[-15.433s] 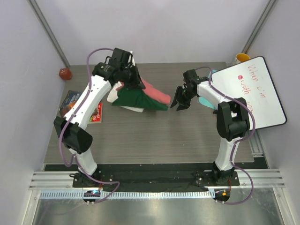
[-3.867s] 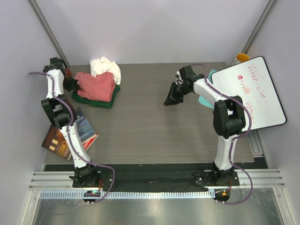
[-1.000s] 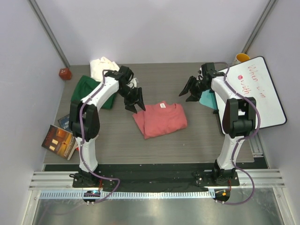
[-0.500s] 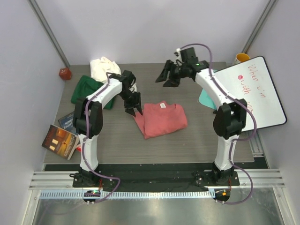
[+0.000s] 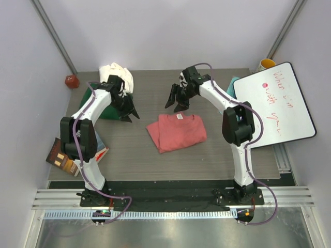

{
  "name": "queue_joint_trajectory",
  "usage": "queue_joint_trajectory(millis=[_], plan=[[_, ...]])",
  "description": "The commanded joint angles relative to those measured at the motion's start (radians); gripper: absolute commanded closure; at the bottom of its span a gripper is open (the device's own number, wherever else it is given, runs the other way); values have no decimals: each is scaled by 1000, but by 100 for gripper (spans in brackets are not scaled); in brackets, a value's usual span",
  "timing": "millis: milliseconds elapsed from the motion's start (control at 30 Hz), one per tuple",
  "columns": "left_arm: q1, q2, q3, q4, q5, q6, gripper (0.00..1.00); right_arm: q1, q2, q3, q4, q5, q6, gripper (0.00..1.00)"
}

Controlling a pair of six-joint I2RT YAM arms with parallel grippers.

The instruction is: Fold and stack the t-shirts

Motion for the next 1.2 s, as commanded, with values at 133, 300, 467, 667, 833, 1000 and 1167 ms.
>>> queue_joint_trajectory(millis=[133,300,467,667,833,1000,1167], plan=[[-11,-40,-44,39,11,1,56,44,48,27,-14,-20,-16,40],[-11,-53,-67,51,8,-2,56,78,81,13,-17,-6,-22,41],[-11,-65,-82,60,14,-3,57,98,105,36,-15,-5,-24,42],[-11,-66,-87,59,18,3,57,95,112,59,-29,31,-38,42],[-11,-66,-91,54,26,4,57,94,127,117,-32,29,-28,42],[-11,-79,-104,55,38,1,58,88,164,180,-70,75,-44,41],[-11,-83,-113,52,37,4,57,75,167,160,-89,110,-56,41]])
